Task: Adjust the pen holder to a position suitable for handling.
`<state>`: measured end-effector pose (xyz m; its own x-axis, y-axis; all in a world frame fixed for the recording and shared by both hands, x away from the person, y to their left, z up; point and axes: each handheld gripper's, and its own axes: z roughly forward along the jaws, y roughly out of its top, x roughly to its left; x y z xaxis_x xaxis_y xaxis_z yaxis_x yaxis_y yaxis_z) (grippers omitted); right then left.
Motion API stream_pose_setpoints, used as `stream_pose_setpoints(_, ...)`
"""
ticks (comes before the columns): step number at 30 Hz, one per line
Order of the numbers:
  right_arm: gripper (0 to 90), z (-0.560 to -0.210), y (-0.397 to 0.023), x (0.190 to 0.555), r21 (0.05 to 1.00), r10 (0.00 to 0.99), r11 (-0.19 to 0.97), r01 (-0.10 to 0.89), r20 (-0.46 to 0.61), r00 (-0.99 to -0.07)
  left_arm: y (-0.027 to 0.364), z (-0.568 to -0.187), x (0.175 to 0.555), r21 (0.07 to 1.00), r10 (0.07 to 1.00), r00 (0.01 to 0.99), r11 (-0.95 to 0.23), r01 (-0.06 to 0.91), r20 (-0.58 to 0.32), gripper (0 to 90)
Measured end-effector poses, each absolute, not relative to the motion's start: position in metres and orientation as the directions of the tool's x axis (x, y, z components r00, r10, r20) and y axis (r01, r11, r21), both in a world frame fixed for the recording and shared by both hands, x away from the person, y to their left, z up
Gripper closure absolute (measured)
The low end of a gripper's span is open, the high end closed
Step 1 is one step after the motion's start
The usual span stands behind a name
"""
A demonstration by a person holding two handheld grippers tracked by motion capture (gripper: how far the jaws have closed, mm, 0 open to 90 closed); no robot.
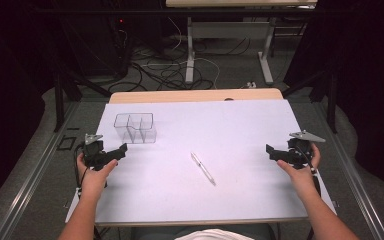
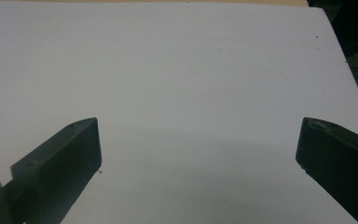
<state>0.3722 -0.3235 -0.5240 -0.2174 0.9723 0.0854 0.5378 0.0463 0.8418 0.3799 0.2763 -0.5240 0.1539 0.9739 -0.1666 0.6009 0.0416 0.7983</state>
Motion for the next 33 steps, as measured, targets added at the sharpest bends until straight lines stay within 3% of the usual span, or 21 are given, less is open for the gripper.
stream_pose_setpoints(7, 0.0, -0.526, -0.321, 0.381, 0.843, 0.970, 0.068, 0.533, 0.068, -0.232, 0.283, -0.524, 0.380, 0.786, 0.978, 0.147, 0.027, 0.618, -0.149, 15.7)
stream_pose_setpoints(15, 0.1, -0.527, -0.316, 0.383, 0.840, 0.964, 0.109, 0.531, 0.042, -0.264, 0.294, -0.510, 0.378, 0.802, 0.973, 0.117, 0.095, 0.590, -0.201, 24.3)
stream_pose_setpoints(18, 0.5, -0.524, -0.313, 0.380, 0.847, 0.963, 0.106, 0.521, 0.044, -0.268, 0.299, -0.502, 0.379, 0.812, 0.975, 0.112, 0.093, 0.576, -0.192, 32.3)
stream_pose_setpoints(33, 1.3, -0.526, -0.309, 0.377, 0.843, 0.963, 0.111, 0.526, 0.040, -0.266, 0.303, -0.465, 0.403, 0.809, 0.986, 0.115, 0.031, 0.588, -0.121, 42.9)
